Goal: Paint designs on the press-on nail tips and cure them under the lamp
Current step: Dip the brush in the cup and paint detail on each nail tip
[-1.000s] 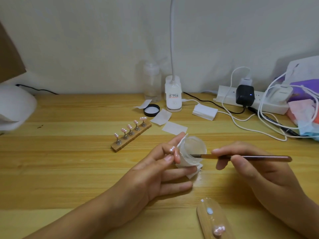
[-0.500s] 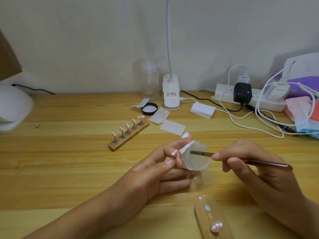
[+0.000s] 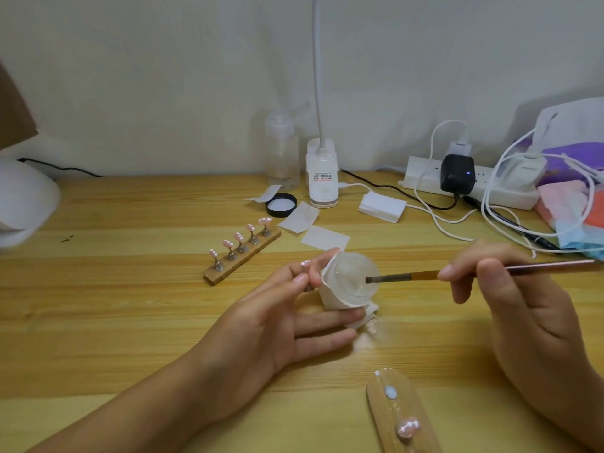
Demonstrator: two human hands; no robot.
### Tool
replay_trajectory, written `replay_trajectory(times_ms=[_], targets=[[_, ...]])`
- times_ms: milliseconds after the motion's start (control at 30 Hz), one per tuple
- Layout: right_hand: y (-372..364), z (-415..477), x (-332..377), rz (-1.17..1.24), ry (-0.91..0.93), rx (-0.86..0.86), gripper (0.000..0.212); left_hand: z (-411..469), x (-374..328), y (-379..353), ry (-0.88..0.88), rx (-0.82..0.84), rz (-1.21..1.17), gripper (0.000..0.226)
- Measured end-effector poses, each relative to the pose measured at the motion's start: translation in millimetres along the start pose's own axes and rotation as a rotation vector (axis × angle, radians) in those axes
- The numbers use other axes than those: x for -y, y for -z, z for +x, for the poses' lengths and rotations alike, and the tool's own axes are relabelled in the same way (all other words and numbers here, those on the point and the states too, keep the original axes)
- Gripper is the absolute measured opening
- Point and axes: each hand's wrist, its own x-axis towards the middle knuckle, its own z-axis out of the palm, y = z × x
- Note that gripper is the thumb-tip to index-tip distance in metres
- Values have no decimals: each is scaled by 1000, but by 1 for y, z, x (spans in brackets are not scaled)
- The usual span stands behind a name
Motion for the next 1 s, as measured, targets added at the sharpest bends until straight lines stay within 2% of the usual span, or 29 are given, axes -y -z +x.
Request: replay_trajectory(times_ms=[267, 400, 500, 567, 600, 667, 700, 733, 767, 833, 1000], targets=[[6, 6, -11, 109, -131, -88, 34, 2, -2, -2, 57, -83, -98, 11], [8, 8, -16, 192, -203, -148, 34, 3, -1, -5, 9, -136, -98, 9], [12, 14, -14, 439, -389, -192, 36, 3, 8, -12, -164, -356, 78, 8], [22, 23, -14, 649, -582, -67, 27, -1, 12, -15, -250, -480, 217, 17], [30, 28, -14, 734, -697, 34, 23, -3, 13, -15, -253, -481, 300, 18], [44, 38, -15, 918, -950, 252, 29, -12, 15, -17, -201, -366, 492, 16], [48, 33, -15, 988, -1059, 277, 36, -16, 16, -17, -159, -282, 572, 13], [52, 26, -12, 930, -1122, 231, 41, -20, 18, -16, -122, -211, 644, 12], [55, 20, -10, 881, -1132, 221, 42, -24, 20, -15, -97, -159, 713, 12], [50, 10, -11, 934, -1180, 322, 42, -26, 22, -16, -76, -109, 798, 13], [32, 7, -9, 1122, -1306, 419, 43, -25, 21, -16, -45, -120, 716, 16]])
